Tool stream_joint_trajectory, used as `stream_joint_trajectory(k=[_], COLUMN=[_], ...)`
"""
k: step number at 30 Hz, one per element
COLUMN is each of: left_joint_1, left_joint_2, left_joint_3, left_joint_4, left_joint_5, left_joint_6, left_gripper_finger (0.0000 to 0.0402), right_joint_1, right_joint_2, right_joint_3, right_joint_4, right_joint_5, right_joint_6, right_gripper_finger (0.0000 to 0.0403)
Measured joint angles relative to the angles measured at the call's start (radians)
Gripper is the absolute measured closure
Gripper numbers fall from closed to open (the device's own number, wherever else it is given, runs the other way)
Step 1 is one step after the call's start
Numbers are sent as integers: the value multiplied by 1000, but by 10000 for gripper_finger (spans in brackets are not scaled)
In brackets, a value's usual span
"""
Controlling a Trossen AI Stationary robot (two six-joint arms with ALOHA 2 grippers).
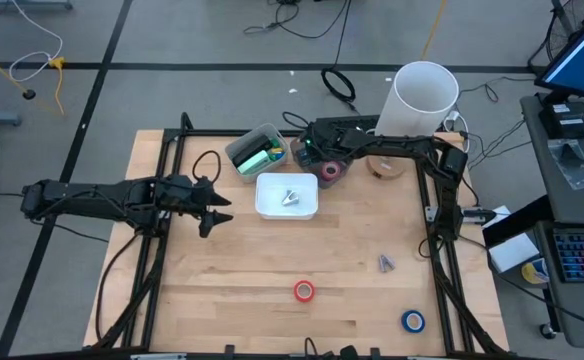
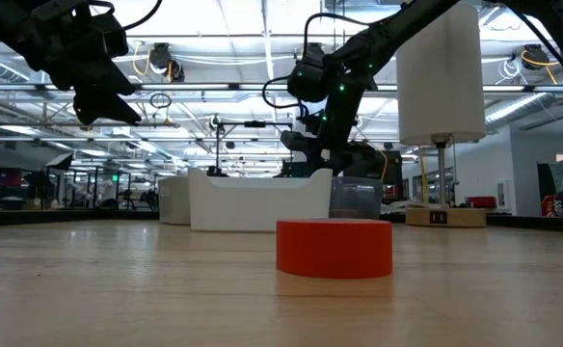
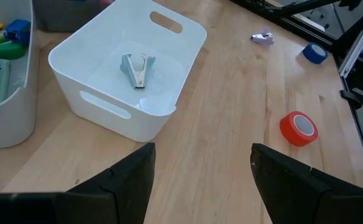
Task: Pick and place Stapler, Stapler remover, tape
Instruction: Put the light blue tape into the black bin
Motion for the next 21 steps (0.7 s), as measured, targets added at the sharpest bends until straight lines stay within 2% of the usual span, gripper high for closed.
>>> stream_joint_trajectory(k=[11,21], left_joint_1=[0,0], left_joint_2=[0,0], left_joint_3=[0,0], left_joint_4=[0,0], left_joint_5=[1,2], left_joint_6=[-2,-11], left_gripper_finger=[140,140], right_joint_1=[0,0], right_joint_2=[0,0], right_joint_3=[-19,-80], right_joint_4=[-4,-2], right_joint_5=[-24,-28], right_joint_6=[11,52], right_gripper_finger=[278,297])
